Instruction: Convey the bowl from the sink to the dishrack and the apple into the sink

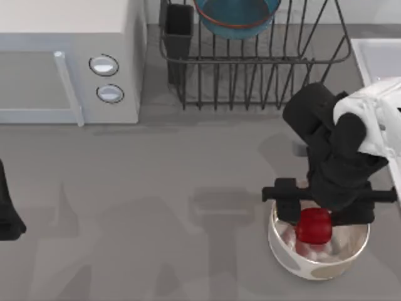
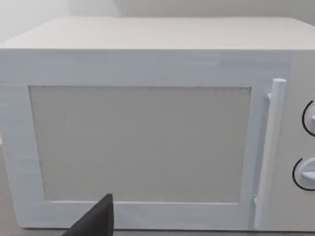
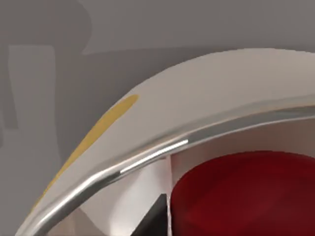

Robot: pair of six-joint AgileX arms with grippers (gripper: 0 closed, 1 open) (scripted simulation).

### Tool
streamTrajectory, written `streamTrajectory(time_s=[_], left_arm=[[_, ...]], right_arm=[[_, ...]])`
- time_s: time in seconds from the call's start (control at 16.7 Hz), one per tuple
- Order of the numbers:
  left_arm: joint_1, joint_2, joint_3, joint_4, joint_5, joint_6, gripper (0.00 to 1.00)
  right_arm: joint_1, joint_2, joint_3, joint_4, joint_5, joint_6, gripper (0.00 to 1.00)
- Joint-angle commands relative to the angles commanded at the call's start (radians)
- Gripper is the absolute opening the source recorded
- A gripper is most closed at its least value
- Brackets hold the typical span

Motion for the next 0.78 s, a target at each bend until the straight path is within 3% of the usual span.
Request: streamTrajectory(time_s=[0.6, 0.78], left_arm=[[0.0, 0.0, 0.0, 0.0, 0.0, 0.0, 1.0], [0.0, 0.0, 0.0, 0.0, 0.0, 0.0, 1.0]], right_arm=[[0.0, 0.0, 0.0, 0.0, 0.0, 0.0, 0.02], [0.0, 0.0, 0.0, 0.0, 0.0, 0.0, 0.0]])
